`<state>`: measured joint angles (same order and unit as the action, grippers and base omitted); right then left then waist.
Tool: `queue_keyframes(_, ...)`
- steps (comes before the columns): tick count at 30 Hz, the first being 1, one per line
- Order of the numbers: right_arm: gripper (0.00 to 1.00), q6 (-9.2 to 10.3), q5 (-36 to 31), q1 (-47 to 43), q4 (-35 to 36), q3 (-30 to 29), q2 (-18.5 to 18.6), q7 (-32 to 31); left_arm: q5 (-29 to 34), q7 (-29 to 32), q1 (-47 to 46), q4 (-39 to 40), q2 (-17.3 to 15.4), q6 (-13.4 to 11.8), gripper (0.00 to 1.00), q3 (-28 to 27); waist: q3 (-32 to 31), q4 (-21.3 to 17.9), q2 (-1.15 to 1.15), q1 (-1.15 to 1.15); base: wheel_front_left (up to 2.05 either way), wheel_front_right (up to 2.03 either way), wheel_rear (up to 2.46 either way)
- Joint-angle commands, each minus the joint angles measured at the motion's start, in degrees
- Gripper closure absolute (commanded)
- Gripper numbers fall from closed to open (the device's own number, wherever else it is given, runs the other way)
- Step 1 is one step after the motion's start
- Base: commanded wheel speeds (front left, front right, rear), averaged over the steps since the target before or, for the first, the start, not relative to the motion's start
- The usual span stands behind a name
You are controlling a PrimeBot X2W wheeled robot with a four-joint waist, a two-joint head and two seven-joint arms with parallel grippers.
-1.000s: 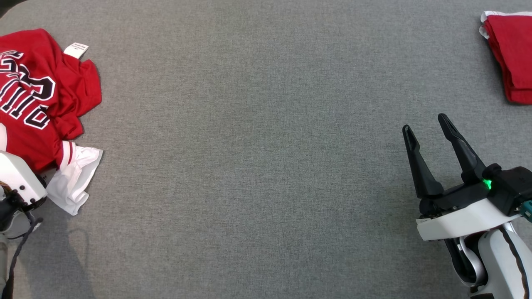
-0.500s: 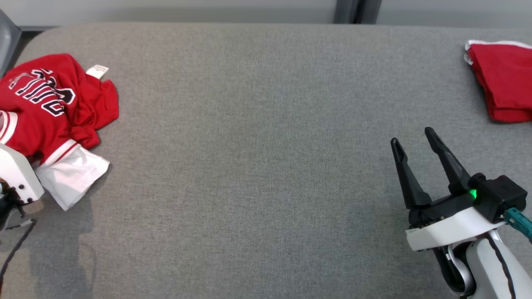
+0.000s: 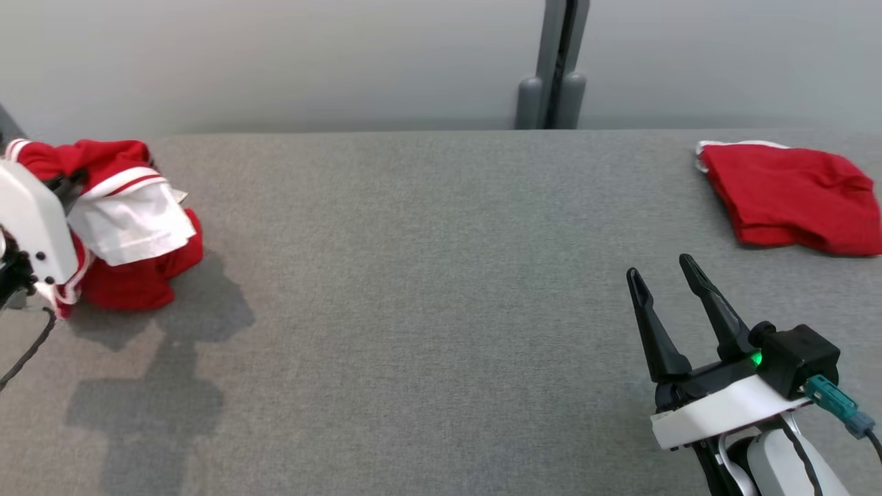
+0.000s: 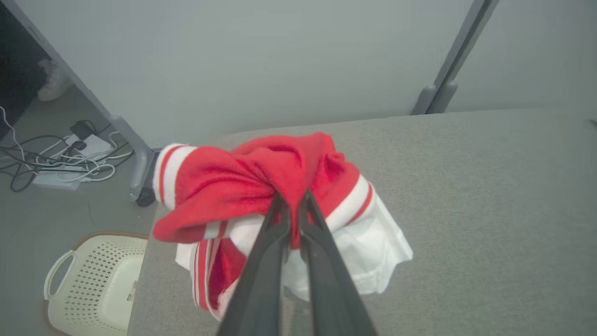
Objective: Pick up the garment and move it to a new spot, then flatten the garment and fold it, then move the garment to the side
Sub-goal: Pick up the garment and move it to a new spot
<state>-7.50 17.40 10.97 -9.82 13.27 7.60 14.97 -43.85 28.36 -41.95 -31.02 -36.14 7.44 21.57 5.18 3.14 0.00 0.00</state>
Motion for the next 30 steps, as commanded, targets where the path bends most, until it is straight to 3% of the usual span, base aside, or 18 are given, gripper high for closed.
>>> queue_keyframes(1,0.00,0.00,0.23,-1.07,-0.08,-0.29,0.00,0.14,-0.09,0.55,-1.48,1.23,0.06,0.04,1.00,0.37,-1.70,-1.75,0.00,0.00,0.00,0.00,0.00)
queue_keyframes(9,0.00,0.00,0.20,-1.68,-0.29,-0.71,-1.16,0.14,2.11,5.40,-7.73,8.56,3.90,-0.16,1.00,4.96,-3.83,-6.37,0.00,0.00,0.00,0.00,0.00)
queue_keyframes(17,0.00,0.00,0.15,-1.61,0.28,-3.27,-1.73,0.14,3.63,9.18,-16.34,12.50,12.12,-0.47,1.00,9.81,-3.53,-11.00,0.00,0.00,0.00,0.00,0.00)
queue_keyframes(25,0.00,0.00,-0.15,-1.22,0.95,-6.76,-2.14,0.14,3.03,6.22,-19.95,12.96,20.86,-2.27,1.00,11.19,-2.07,-13.46,0.00,0.00,0.00,0.00,0.00)
queue_keyframes(30,0.00,0.00,-0.08,-1.81,0.63,-7.97,-1.86,0.14,0.77,3.79,-13.42,12.69,21.33,-2.01,1.00,11.23,-1.38,-13.22,0.00,0.00,0.00,0.00,0.00)
